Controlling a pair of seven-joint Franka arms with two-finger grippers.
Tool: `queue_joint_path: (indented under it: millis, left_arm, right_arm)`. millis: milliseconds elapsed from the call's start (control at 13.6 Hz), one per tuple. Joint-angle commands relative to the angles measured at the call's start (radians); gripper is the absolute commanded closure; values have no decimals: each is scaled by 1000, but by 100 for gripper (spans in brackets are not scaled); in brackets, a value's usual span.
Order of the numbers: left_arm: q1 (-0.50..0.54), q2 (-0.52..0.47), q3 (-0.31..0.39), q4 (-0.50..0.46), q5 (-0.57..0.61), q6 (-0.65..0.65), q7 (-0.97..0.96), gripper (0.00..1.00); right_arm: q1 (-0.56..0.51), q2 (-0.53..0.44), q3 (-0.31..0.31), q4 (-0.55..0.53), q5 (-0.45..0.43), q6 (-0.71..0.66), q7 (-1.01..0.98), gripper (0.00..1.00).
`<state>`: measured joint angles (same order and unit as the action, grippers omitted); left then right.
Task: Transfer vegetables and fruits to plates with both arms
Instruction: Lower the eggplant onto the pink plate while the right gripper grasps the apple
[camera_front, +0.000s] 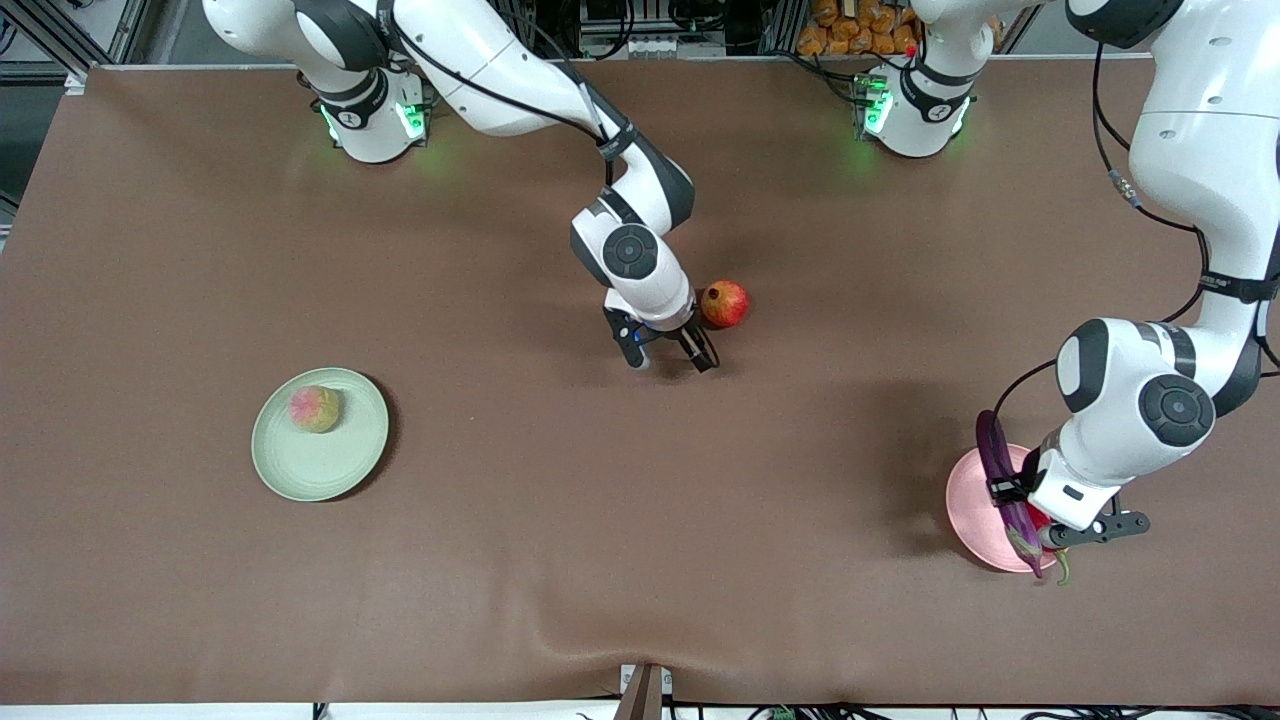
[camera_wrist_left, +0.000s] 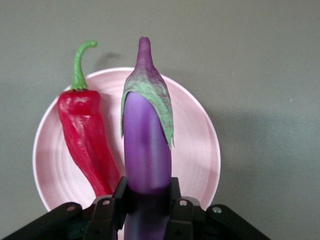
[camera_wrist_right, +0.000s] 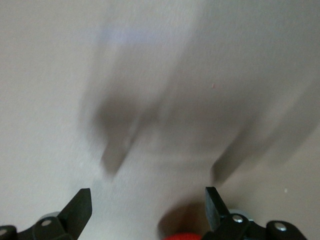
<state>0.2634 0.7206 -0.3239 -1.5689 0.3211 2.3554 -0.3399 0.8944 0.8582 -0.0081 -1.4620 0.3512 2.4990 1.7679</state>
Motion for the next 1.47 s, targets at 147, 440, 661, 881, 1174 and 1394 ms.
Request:
queue_joint_path:
  millis: [147, 440, 661, 881, 1174, 1394]
  left_arm:
    - [0, 54, -1, 58, -19, 1, -37, 50]
    - [5, 48, -1, 58, -20, 2, -39, 0]
    - [14, 33, -3, 56, -19, 2, -34, 0]
    - [17, 28, -3, 44, -20, -1, -31, 0]
    - [27, 26, -3, 26, -20, -4, -33, 0]
    - [33, 17, -9, 21, -22, -11, -34, 0]
  right_arm:
    - [34, 2, -10, 62, -18, -20, 74, 0]
    - [61, 7, -12, 71, -21, -12, 107, 0]
    - [84, 10, -18, 71, -25, -6, 134, 0]
    - [113, 25, -26, 74, -25, -2, 150, 0]
    - [147, 33, -59, 83, -79, 4, 148, 67]
    - [121, 16, -64, 94, -113, -41, 118, 100]
